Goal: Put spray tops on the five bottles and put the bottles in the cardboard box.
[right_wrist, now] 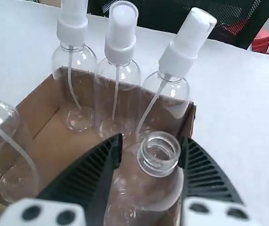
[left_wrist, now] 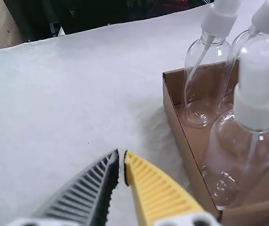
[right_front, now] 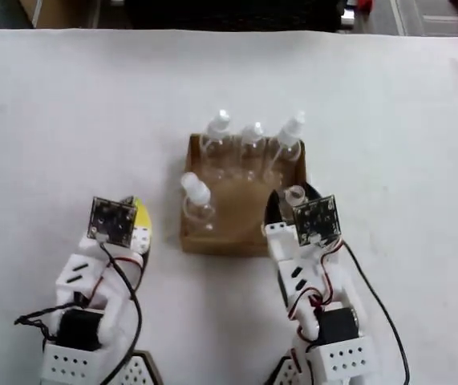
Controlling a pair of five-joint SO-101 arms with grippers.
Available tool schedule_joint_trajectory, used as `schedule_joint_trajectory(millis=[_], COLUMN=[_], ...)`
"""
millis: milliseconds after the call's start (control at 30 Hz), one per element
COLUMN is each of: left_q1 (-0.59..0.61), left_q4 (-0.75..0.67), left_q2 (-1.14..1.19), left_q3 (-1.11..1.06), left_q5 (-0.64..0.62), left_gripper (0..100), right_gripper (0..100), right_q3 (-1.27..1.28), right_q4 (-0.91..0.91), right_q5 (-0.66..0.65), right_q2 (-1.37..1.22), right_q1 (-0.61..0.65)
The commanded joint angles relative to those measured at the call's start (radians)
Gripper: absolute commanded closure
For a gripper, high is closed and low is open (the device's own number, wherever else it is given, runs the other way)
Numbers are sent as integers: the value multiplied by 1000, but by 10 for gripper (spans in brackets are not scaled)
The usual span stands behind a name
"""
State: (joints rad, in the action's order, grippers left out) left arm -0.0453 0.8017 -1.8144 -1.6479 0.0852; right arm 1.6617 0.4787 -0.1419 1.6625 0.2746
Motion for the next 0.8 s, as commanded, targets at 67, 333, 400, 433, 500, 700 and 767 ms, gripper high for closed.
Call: schedule_joint_trajectory(millis=[67, 333, 400, 433, 500, 700, 767], left_q1=[2, 2, 2, 1, 1, 1, 1], left_q4=[-31, -31, -31, -32, -32, -32, -32], left_q2=[-10, -10, -10, -10, -10, -10, -10], left_q3=[6, 6, 6, 6, 6, 5, 5], left_q5=[9, 9, 9, 9, 9, 9, 9], left_gripper=[976, 976, 976, 976, 976, 976, 976], right_gripper=[824, 757, 757, 757, 757, 759, 759], right_q3=[-138, -204, -219, -235, -316, -816, -885], right_q4=[127, 166, 168, 170, 205, 513, 535], right_q5=[9, 9, 9, 9, 11, 150, 149], right_q2=[8, 8, 8, 8, 10, 35, 7], right_q1=[18, 44, 41, 35, -1, -248, -275])
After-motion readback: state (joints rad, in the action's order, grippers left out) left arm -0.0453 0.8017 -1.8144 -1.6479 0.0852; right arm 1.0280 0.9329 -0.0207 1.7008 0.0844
